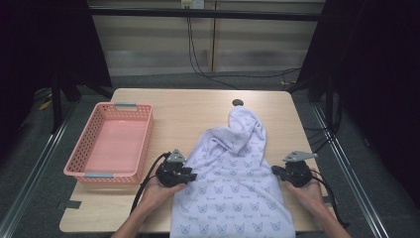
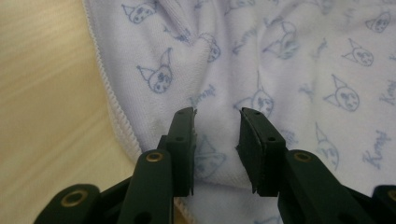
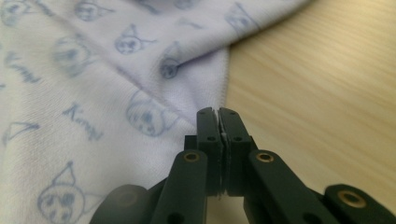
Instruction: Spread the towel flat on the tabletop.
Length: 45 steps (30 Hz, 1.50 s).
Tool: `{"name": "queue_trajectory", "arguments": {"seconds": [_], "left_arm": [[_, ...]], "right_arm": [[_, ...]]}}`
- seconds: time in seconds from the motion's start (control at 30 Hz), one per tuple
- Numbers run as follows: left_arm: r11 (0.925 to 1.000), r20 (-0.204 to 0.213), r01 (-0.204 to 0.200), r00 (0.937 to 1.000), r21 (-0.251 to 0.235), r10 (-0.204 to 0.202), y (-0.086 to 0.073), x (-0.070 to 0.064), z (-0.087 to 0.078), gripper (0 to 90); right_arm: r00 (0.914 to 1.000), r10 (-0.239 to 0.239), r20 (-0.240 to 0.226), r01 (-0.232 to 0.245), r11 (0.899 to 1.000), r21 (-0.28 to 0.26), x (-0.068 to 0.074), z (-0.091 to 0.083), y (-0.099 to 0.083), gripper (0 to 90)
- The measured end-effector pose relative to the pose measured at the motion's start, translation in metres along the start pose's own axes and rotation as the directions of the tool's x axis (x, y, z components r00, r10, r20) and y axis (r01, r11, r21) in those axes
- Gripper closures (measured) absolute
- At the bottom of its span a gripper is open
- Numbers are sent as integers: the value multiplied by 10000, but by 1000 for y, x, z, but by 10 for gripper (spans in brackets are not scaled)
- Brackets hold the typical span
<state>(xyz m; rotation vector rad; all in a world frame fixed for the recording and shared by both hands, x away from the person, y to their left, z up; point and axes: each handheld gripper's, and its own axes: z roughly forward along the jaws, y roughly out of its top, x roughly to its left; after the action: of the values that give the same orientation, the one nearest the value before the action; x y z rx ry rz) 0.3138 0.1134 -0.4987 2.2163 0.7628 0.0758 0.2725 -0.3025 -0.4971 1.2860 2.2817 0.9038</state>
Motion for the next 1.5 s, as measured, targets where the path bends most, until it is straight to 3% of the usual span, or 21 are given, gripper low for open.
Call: {"name": "queue_trajectory", "arguments": {"seconds": [0.17,0.23,0.33,0.43,0.53,0.57,0.63,0.73,0.87,0.93,1.0,1.1,1.17,1.2,1.23,1.27,1.3,1.37,1.4,1.5], "left_arm": [[9988,465,496,9977,25,-496,-14,-4,-13,661],[9996,486,190,9986,207,-200,-17,-11,-17,660],[9982,842,416,9954,431,-451,-25,-19,-25,661],[9958,1096,296,9932,867,-390,-32,-29,-34,680],[9976,1379,-85,9904,690,-11,-36,-37,-36,709],[9984,1212,-140,9926,541,74,-34,-37,-37,713],[10000,1246,22,9922,29,-26,-23,-36,-39,703],[9971,1031,-83,9945,-751,160,4,-32,-32,624],[9896,864,-155,9959,-1427,281,48,-26,-14,527],[9822,815,37,9966,-1879,118,65,-22,-7,471],[9789,849,-22,9962,-2046,200,77,-18,0,423],[9828,713,-99,9972,-1843,234,86,-12,17,379],[9864,704,72,9975,-1642,44,86,-11,27,411],[9896,903,52,9959,-1436,79,85,-10,32,502],[9912,981,-54,9950,-1326,186,83,-10,35,687],[9874,771,-63,9969,-1583,187,80,-11,35,800],[9803,1171,307,9931,-1952,-78,79,-9,30,884],[9703,1172,455,9929,-2375,-179,81,-8,18,900],[9662,1175,422,9930,-2543,-124,83,-6,8,900],[9543,888,232,9960,-2980,35,88,0,-21,900]], "right_arm": [[9992,264,-311,-266,9996,-83,-2,-25,-20,883],[9986,73,-522,-83,9998,-197,6,-34,-24,882],[9962,-46,-874,31,9998,-176,18,-46,-31,881],[9923,-62,-1236,69,10000,53,28,-53,-39,874],[9916,-159,-1286,163,9999,16,32,-56,-41,804],[9915,-119,-1294,110,9999,-80,31,-56,-40,784],[9913,-86,-1316,40,9994,-356,28,-54,-35,726],[9923,-24,-1235,-60,9977,-676,23,-48,-24,683],[9950,35,-1000,-136,9949,-1000,13,-28,0,635],[9958,99,-913,-196,9941,-1067,9,-18,9,623],[9976,71,-693,-143,9946,-1033,4,-6,18,601],[9984,238,-506,-284,9953,-925,-3,11,28,566],[9992,216,-334,-242,9964,-809,-7,20,32,543],[9989,316,-342,-342,9964,-775,-8,24,34,541],[9988,327,-372,-354,9966,-742,-9,28,36,536],[9990,290,-352,-315,9967,-743,-10,32,38,533],[9988,327,-370,-352,9970,-696,-10,36,39,539],[9984,475,-293,-491,9971,-573,-9,44,41,632],[9975,531,-470,-554,9973,-488,-8,47,42,700],[9987,324,-404,-336,9990,-293,-5,47,43,859]]}}
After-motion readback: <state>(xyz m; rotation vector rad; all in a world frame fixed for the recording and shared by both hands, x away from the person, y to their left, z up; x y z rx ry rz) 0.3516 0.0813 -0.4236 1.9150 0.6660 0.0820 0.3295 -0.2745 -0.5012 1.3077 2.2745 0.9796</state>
